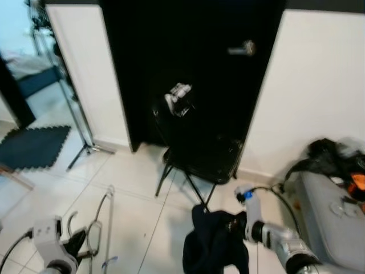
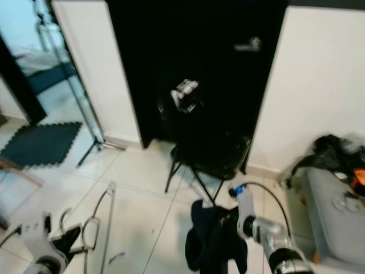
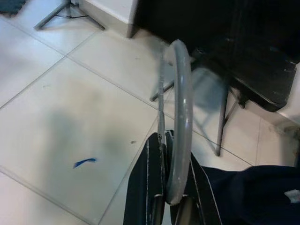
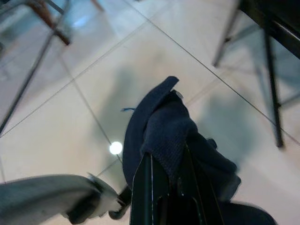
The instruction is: Hang hanger
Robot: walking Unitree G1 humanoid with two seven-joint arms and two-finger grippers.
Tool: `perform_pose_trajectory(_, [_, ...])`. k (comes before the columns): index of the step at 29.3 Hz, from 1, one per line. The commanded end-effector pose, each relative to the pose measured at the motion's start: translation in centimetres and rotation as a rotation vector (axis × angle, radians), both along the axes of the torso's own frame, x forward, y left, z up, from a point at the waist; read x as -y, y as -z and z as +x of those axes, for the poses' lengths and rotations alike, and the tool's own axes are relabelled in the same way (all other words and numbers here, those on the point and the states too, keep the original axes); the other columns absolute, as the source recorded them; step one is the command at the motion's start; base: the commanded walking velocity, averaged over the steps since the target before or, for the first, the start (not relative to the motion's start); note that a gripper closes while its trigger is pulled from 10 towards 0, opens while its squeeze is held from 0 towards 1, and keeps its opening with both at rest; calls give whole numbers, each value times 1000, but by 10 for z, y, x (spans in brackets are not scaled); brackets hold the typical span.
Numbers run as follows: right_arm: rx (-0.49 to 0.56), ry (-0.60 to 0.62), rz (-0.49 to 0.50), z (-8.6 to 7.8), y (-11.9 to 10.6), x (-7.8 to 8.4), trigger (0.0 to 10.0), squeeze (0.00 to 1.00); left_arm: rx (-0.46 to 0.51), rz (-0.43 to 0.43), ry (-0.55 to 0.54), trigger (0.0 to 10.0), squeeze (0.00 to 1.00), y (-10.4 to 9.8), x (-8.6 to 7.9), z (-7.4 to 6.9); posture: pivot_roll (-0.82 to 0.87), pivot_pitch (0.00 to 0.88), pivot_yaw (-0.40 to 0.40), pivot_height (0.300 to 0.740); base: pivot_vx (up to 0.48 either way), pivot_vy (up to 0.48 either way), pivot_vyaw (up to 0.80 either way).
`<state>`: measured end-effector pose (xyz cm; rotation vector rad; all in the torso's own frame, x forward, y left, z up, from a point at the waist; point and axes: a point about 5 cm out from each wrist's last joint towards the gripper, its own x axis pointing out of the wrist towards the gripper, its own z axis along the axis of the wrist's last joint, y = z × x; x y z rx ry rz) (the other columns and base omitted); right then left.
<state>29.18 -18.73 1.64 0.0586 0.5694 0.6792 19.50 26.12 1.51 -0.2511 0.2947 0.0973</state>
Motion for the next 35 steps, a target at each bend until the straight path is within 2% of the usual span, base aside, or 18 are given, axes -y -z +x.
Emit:
perform_pose_trajectory(1, [9,-6,-14,-2,1,5,10000,0,2,17,20,10000,0,-2,1,3,-8,0,-26,736,480,0,738])
perform_pose_trajectory(11, [14,-7,19,-2,0,3,10000,0,-3,17,31,10000,0,-1,4,5,-3,0,-25,736,480,0,734])
perform_pose_trajectory(14, [49,-78,59,2,-9,-4,10000,0,-1,17,32,10000,0,-1,4,5,-5,0,-19,736,480,0,725])
perform_pose_trajectory(16, [104,-173,87,10,-25,-12,10000,0,2,18,33,10000,0,-1,4,5,-7,0,-19,736,480,0,725])
perform_pose_trajectory(19, [193,-296,98,24,-56,-15,10000,0,5,19,35,10000,0,-2,5,5,-7,0,-24,736,480,0,725])
perform_pose_trajectory(22, [214,-330,100,27,-65,-15,10000,0,6,20,35,10000,0,-2,5,5,-7,0,-24,736,480,0,725])
perform_pose_trajectory(23, [264,-426,115,33,-91,-17,10000,0,9,20,35,10000,0,-2,5,5,-6,0,-27,736,480,0,725])
perform_pose_trajectory(24, [264,-426,115,33,-91,-17,10000,0,9,20,35,10000,0,-2,5,5,-6,0,-27,736,480,0,725])
perform_pose_trajectory(25, [318,-529,132,37,-119,-20,10000,0,14,20,32,10000,0,-2,5,4,-6,0,-28,736,480,0,731])
perform_pose_trajectory(26, [318,-529,132,37,-119,-20,10000,0,14,20,32,10000,0,-2,5,4,-6,0,-28,736,480,0,731])
perform_pose_trajectory(28, [378,-627,192,35,-149,-27,10000,0,35,-2,8,10000,0,-5,3,4,-13,0,-30,736,480,0,728])
perform_pose_trajectory(29, [378,-627,192,35,-149,-27,10000,0,35,-2,8,10000,0,-5,3,4,-13,0,-30,736,480,0,725])
perform_pose_trajectory(30, [435,-668,229,34,-169,-34,10000,0,62,-2,1,10000,0,-12,1,7,-18,0,-31,736,480,0,725])
perform_pose_trajectory(31, [471,-682,249,33,-180,-39,10000,0,85,8,-2,10000,0,-18,0,10,-17,0,-31,736,480,0,725])
perform_pose_trajectory(33, [492,-688,260,32,-186,-42,10000,0,100,17,-3,10000,0,-23,-1,11,-17,0,-31,736,480,0,725])
perform_pose_trajectory(35, [546,-710,309,29,-202,-53,10000,0,176,54,-5,10000,0,-47,-8,20,-5,0,-34,736,480,0,725])
